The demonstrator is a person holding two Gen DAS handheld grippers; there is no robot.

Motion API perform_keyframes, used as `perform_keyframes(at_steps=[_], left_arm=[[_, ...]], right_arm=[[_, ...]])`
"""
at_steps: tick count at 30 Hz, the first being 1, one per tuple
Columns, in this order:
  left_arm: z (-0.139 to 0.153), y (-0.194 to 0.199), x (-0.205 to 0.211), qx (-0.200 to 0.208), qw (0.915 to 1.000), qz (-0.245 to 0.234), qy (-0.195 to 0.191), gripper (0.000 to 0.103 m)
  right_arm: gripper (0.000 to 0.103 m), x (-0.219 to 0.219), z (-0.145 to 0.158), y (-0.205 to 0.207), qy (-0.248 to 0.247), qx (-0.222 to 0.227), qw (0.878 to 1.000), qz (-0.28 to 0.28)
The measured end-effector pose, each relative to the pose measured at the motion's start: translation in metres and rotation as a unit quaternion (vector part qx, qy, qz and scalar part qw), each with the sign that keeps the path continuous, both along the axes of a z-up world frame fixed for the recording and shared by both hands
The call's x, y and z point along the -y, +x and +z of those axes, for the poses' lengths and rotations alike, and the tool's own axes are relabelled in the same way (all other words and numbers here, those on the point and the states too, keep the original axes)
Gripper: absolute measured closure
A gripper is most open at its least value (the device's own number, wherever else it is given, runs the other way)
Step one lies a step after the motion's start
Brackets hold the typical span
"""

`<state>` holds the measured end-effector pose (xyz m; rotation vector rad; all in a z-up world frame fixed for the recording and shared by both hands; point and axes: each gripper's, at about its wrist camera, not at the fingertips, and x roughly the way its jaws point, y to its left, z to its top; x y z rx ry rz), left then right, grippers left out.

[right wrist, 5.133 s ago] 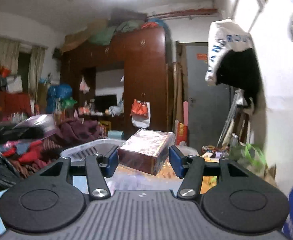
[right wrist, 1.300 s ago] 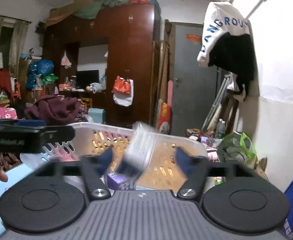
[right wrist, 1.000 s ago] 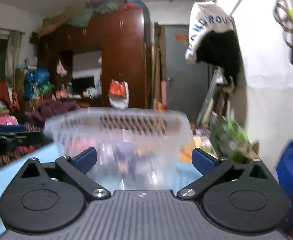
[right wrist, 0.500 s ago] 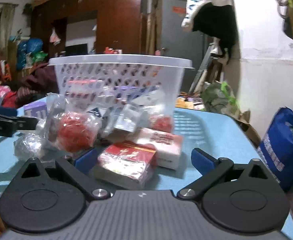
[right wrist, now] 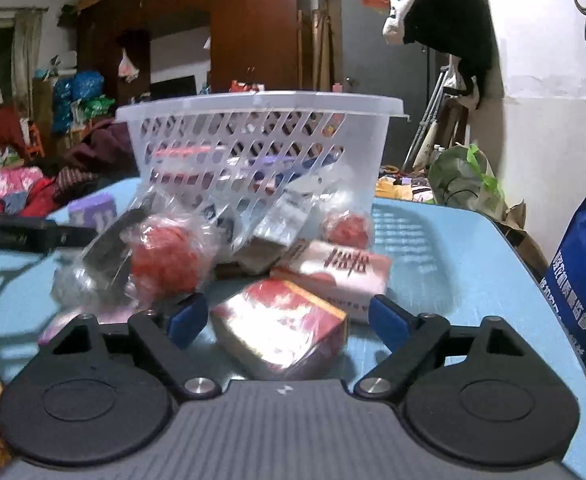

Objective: Organize objects
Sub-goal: 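Grasp the grey pack with the left gripper while the right grasps the red-white box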

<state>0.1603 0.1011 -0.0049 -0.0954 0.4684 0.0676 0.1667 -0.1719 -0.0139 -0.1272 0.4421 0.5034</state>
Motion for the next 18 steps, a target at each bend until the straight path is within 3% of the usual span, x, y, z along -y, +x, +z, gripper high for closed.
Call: perform_keyframes(at_steps=[7,8,10,13,18], left_arm=[[0.001,0.011,0.024,-0.029,0.9965,-0.008,0.078,0.009],[0.002,0.010,0.022,-0.029,0.9970,-0.007,0.071,0.009],[0.001,0.008,0.015,-0.023,0.9986,-0.015,0.045,0.019],[0.002,-0.003,0.007,0.010,0.9996,-0.023,0.016,0.020],[0.003,-0.014,0.005,0.058,0.9977,-0.034,0.003,0.020]], right_arm=[[0.019,-0.001,-0.008,0.000,-0.006,-0.001,1.000,0.016],[0.024,0.000,-0.008,-0.001,-0.005,0.003,1.000,0.015],[0.024,0.001,-0.009,-0.005,-0.006,0.012,1.000,0.012],[0.025,0.008,-0.010,-0.010,-0.005,0.029,1.000,0.011],[0.025,0.023,-0.002,-0.015,0.010,0.044,0.999,-0.003]])
